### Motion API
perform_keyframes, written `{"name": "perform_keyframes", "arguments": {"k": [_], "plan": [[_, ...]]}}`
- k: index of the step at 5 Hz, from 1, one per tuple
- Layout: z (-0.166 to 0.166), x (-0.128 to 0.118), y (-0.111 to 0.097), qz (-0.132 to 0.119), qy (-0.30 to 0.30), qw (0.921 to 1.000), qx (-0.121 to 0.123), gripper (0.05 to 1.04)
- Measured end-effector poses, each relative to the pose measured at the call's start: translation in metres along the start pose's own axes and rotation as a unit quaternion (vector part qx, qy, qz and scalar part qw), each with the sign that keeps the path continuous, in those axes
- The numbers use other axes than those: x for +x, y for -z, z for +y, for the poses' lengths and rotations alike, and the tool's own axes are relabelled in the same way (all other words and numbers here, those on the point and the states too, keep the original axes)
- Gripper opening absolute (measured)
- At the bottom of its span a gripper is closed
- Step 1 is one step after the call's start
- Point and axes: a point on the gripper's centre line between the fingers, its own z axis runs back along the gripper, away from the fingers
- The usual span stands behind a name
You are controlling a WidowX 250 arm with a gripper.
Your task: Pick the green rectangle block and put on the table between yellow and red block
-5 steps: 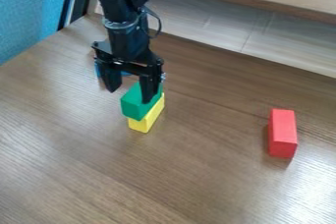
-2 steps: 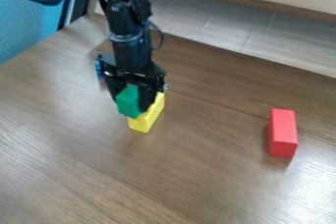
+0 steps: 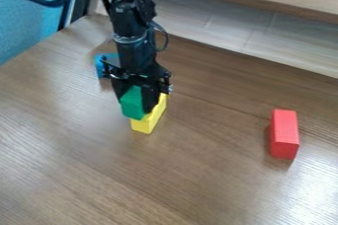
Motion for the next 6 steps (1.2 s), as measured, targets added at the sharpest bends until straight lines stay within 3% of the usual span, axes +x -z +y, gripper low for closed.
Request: {"name": "perform_keyframes", "arguments": {"k": [2, 3, 5, 6], "plan": [[-0.053, 0.021, -0.036, -0.044, 0.060, 0.9972, -0.009, 0.591], [-0.080, 0.025, -0.041, -0.056, 0.086, 0.9947, -0.010, 0.591], [-0.109, 0.016, 0.001, -0.007, 0.117, 0.9929, -0.019, 0.591], [-0.108, 0.012, 0.016, 0.002, 0.118, 0.9929, -0.016, 0.591]]}}
